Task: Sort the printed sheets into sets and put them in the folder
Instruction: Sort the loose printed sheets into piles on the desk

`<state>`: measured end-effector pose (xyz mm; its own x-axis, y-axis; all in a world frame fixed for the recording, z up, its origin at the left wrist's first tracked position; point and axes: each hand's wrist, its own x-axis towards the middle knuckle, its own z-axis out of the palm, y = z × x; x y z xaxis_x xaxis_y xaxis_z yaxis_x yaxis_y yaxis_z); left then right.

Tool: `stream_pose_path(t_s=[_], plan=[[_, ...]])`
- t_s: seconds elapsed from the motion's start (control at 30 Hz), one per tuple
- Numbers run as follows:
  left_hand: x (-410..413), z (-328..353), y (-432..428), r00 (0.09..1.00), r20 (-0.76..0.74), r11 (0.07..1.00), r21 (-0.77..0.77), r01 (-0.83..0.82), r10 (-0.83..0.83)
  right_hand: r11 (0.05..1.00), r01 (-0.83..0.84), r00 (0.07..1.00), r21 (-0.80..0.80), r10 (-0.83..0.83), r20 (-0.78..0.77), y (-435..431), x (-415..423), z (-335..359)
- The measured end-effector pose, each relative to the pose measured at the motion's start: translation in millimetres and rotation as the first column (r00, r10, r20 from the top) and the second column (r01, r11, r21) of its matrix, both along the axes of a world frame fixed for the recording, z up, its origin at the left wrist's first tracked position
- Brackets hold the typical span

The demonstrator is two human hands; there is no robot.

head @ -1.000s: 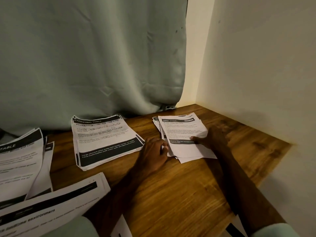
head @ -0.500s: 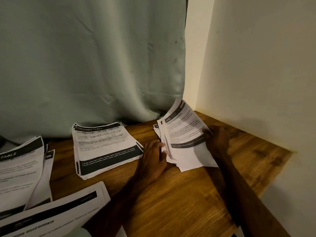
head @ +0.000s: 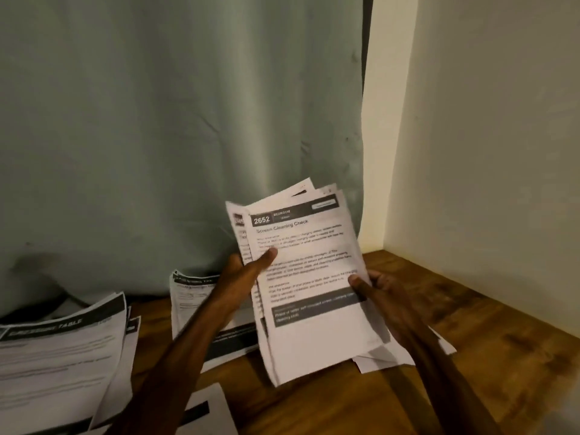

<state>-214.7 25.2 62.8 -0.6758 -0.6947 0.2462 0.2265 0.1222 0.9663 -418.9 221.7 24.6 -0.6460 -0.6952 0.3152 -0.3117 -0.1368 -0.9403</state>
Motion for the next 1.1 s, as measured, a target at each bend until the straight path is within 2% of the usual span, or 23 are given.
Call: stream_pose_path(t_s=[0.07, 0.13, 0.23, 0.33, 0.5, 0.67, 1.0, 1.1], plan=[[7.9, 7.5, -8.6, 0.997, 0.016, 0.997, -0.043, -0.071, 0.071, 0.997, -0.056, 0.998, 0.062, 0.055, 0.018, -16.4, 9.4, 5.9], [19.1, 15.1, -19.7, 0.994, 0.048, 0.993, -0.070, -0.092, 0.096, 0.997, -0.065, 0.998, 0.038, 0.064, 0.017, -33.9, 19.9, 12.1], [35.7, 21.6, -33.4, 0.990, 0.110, 0.988, -0.139, -0.072, 0.088, 0.991, 0.015, 0.998, -0.130, -0.007, 0.058, -56.9, 34.0, 16.9], [44.2, 21.2, -43.9, 0.993, 0.087, 0.988, -0.137, -0.068, 0.081, 0.967, 0.099, 0.988, -0.235, -0.067, 0.139, -67.3, 45.3, 10.4], [47.9, 21.5, -52.4, 0.989, 0.114, 0.976, -0.205, -0.069, 0.094, 0.946, 0.200, 0.969, -0.256, -0.151, 0.198, -59.7, 38.4, -2.9], [47.1, 20.4, -53.6, 0.993, 0.073, 0.981, -0.178, -0.081, 0.095, 0.918, 0.286, 0.949, -0.277, -0.231, 0.214, -50.5, 28.0, -7.7], [40.3, 15.0, -51.2, 0.987, 0.002, 0.977, -0.144, -0.157, 0.159, 0.909, 0.252, 0.956, -0.332, -0.180, 0.232, -43.9, 32.5, -8.6], [36.6, 15.3, -49.3, 0.984, -0.026, 0.972, -0.155, -0.177, 0.175, 0.917, 0.198, 0.962, -0.346, -0.114, 0.248, -41.9, 33.0, -8.3]])
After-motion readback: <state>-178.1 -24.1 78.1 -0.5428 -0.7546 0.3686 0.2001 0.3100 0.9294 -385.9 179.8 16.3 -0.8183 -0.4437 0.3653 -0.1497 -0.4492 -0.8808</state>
